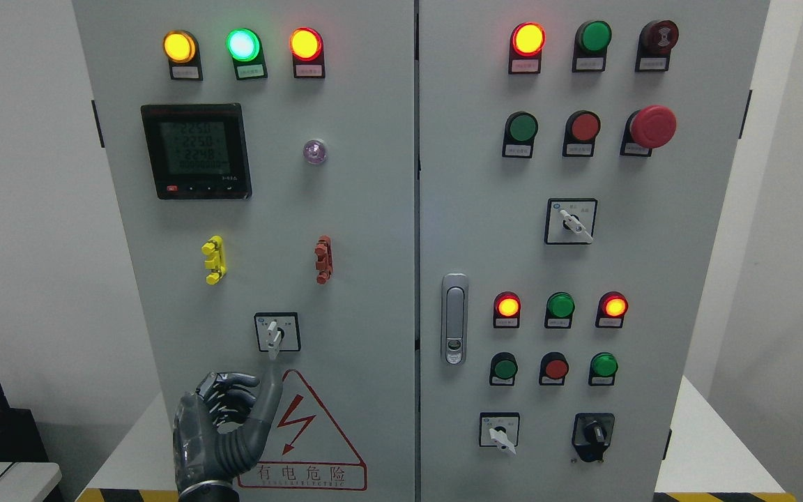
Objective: Turn on light switch 1
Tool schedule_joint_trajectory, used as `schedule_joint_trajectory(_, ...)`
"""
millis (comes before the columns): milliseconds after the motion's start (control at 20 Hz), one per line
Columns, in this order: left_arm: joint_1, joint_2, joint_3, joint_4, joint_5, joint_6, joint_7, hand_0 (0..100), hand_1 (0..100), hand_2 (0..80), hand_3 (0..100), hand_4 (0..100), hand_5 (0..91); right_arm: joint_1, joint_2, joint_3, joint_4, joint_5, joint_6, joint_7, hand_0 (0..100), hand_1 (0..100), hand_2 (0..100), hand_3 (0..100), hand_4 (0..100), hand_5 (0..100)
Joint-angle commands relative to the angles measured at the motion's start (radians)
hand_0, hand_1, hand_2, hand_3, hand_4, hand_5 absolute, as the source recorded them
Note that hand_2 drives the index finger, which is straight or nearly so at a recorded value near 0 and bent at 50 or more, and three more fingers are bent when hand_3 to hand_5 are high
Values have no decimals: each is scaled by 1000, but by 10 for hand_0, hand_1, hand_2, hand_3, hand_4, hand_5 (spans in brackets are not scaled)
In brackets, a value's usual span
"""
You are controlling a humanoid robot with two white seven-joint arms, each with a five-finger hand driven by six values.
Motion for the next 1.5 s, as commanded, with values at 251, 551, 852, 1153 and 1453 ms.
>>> schedule_joint_trajectory(251,-59,-18,-15,8,-3,45,31,93,525,547,799,774,608,0,1,17,0,-25,0,0,120,389,0,0,0,0)
schedule_joint_trajectory(551,-79,-18,-15,17,-4,72,46,93,540,545,799,774,610,0,1,17,0,-25,0,0,120,389,0,0,0,0)
schedule_joint_trajectory(852,-93,-18,-15,28,-4,72,54,91,553,545,800,774,611,0,1,17,0,-25,0,0,120,389,0,0,0,0)
schedule_joint_trajectory(1153,-104,-18,-17,46,-4,75,60,89,560,545,800,775,611,0,0,17,0,-25,0,0,120,389,0,0,0,0)
schedule_joint_trajectory(1453,-122,-18,-17,48,-4,110,60,88,565,552,802,779,616,0,0,17,0,-25,0,0,120,389,0,0,0,0)
